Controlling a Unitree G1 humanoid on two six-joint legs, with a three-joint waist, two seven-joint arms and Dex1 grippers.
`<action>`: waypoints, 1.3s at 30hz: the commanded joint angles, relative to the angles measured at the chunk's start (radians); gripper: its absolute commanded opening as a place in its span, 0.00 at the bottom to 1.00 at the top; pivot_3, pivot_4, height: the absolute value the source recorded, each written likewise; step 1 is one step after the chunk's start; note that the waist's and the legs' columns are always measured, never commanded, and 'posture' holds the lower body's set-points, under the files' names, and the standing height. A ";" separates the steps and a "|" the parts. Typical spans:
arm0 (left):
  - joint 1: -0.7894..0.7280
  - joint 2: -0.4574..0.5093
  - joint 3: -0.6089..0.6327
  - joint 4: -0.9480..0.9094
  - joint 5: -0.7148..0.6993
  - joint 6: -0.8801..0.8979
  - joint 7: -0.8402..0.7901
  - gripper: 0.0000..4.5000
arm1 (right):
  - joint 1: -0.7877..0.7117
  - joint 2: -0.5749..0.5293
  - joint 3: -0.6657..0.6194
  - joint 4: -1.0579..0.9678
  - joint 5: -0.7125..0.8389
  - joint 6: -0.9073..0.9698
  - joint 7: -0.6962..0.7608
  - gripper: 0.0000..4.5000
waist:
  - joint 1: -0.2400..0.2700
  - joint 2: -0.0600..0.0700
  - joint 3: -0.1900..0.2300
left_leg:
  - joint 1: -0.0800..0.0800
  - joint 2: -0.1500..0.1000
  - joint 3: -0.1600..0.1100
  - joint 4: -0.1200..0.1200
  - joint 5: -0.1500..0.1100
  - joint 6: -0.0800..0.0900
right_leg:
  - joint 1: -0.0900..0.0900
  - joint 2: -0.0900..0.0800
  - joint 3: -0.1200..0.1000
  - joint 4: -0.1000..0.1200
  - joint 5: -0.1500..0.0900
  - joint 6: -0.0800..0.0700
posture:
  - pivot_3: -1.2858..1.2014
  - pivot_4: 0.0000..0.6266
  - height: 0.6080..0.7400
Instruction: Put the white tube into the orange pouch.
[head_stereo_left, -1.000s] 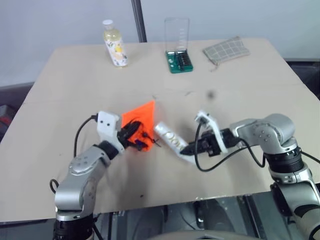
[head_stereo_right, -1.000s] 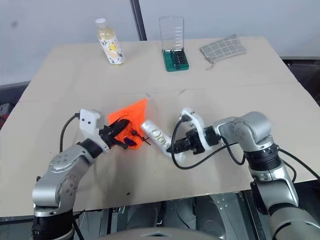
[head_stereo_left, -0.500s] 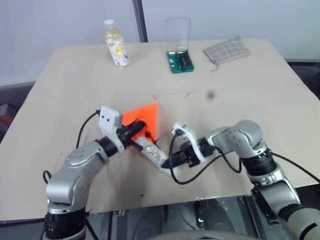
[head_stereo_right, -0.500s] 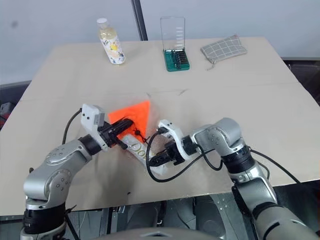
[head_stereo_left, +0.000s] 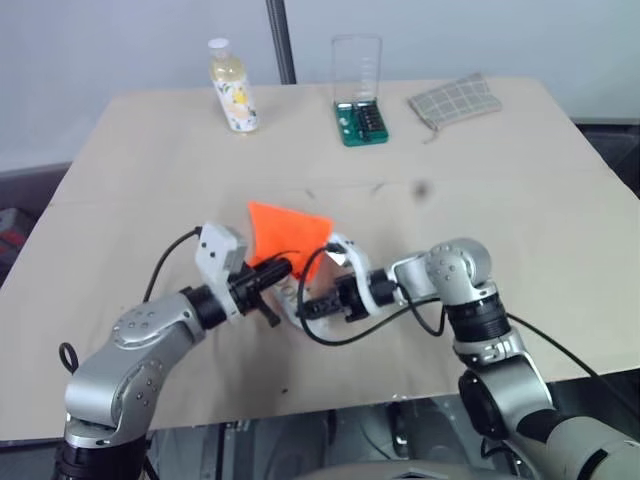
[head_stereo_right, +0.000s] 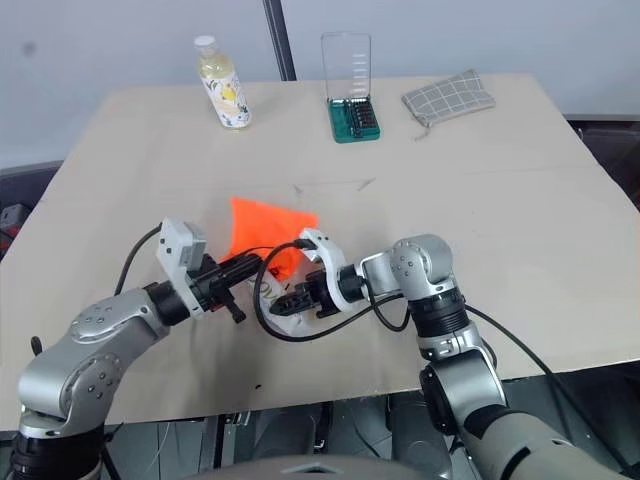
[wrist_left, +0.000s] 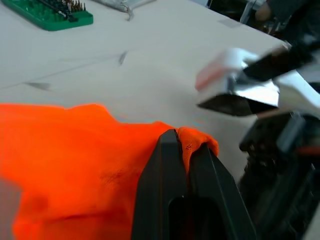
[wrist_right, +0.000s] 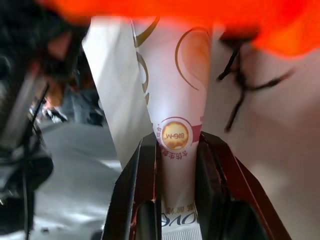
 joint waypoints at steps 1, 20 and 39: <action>-0.007 0.010 0.028 0.002 0.022 -0.051 0.008 0.00 | -0.041 0.027 -0.105 -0.011 0.019 0.020 -0.034 0.20 | 0.000 0.000 0.000 | 0.000 0.000 0.000 0.000 0.000 0.000 | 0.000 0.000 0.000 0.000 0.000 0.000 | 0.52 0.24 1.00; -0.043 0.007 -0.018 0.003 0.004 -0.059 0.040 0.00 | -0.074 0.214 -0.412 0.079 0.199 -0.002 -0.459 0.20 | -0.003 0.000 0.000 | 0.000 0.000 0.001 -0.002 0.000 0.000 | -0.001 0.000 0.001 0.000 0.000 0.000 | 0.52 0.24 1.00; -0.007 0.050 -0.177 -0.034 0.104 -0.167 -0.067 0.00 | -0.206 0.216 -0.260 0.281 0.206 -0.198 -0.436 0.20 | -0.006 0.001 0.001 | 0.001 0.000 0.002 -0.003 0.000 0.000 | -0.001 0.002 0.002 -0.001 0.000 0.000 | 0.52 0.24 1.00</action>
